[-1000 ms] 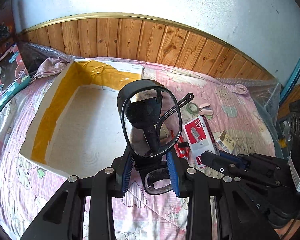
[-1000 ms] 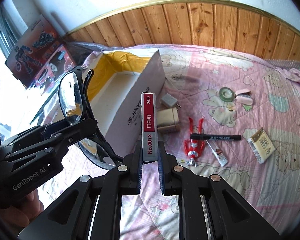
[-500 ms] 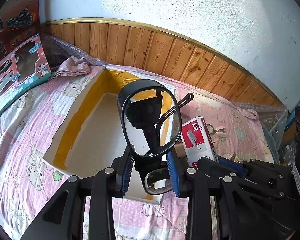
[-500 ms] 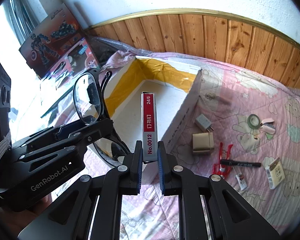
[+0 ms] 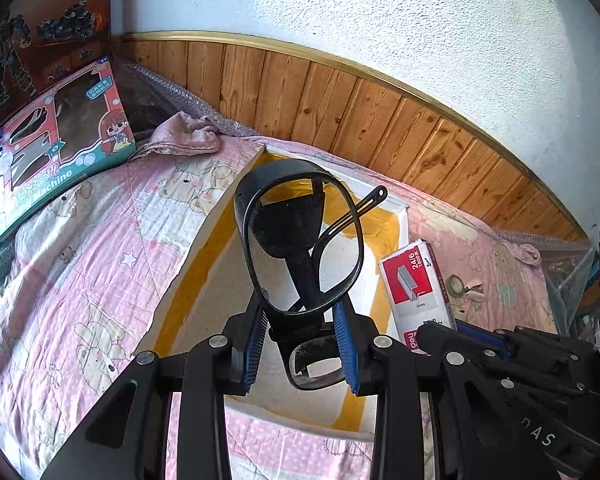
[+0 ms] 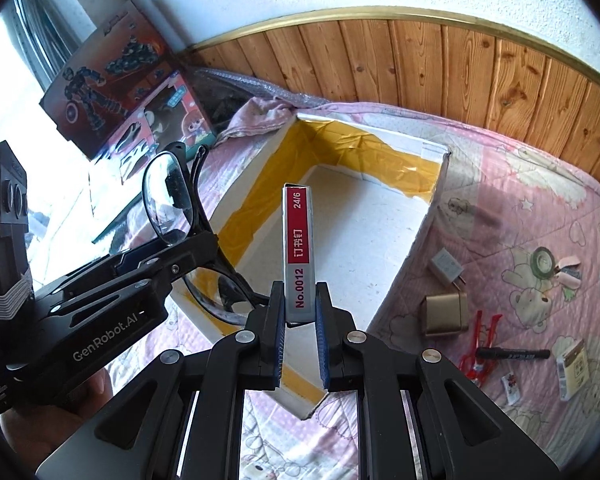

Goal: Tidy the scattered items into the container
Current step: 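Carry the glasses with the left tool while the right tool carries the staple box to the cardboard box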

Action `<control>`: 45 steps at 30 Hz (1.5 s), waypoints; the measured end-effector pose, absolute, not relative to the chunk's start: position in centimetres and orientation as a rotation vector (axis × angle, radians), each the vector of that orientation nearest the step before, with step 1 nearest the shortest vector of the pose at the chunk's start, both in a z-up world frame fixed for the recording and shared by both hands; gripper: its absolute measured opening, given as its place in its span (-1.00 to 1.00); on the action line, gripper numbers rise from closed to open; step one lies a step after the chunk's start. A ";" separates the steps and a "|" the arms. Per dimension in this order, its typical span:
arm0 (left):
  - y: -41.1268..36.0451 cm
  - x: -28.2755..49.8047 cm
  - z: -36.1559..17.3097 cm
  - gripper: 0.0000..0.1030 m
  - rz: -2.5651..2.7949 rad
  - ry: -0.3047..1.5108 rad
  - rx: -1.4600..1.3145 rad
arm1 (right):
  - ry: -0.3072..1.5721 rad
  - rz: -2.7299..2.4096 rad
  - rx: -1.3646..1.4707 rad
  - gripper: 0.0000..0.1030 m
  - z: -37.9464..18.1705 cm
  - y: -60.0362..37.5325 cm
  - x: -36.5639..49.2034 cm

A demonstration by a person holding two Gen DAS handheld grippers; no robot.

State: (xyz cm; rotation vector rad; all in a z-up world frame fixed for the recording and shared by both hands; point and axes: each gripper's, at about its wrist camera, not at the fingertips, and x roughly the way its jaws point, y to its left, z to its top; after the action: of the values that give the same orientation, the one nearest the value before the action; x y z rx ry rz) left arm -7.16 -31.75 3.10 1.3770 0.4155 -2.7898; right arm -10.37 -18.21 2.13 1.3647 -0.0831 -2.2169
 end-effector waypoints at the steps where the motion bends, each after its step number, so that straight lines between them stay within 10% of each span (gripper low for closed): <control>1: -31.9 -7.5 3.1 -0.34 -2.789 0.408 1.379 | -0.090 -2.215 1.372 -0.72 2.0 -18.2 -10.8; 45: -30.8 -24.1 -6.9 -0.34 -2.612 0.214 1.744 | 0.034 -2.209 1.564 -0.71 -5.3 -19.2 -25.9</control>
State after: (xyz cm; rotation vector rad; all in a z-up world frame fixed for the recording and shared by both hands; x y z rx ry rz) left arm -24.08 -30.76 -6.89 1.7444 0.2141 -2.6123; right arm -25.89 -19.17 -5.26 1.5643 0.0339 -2.2089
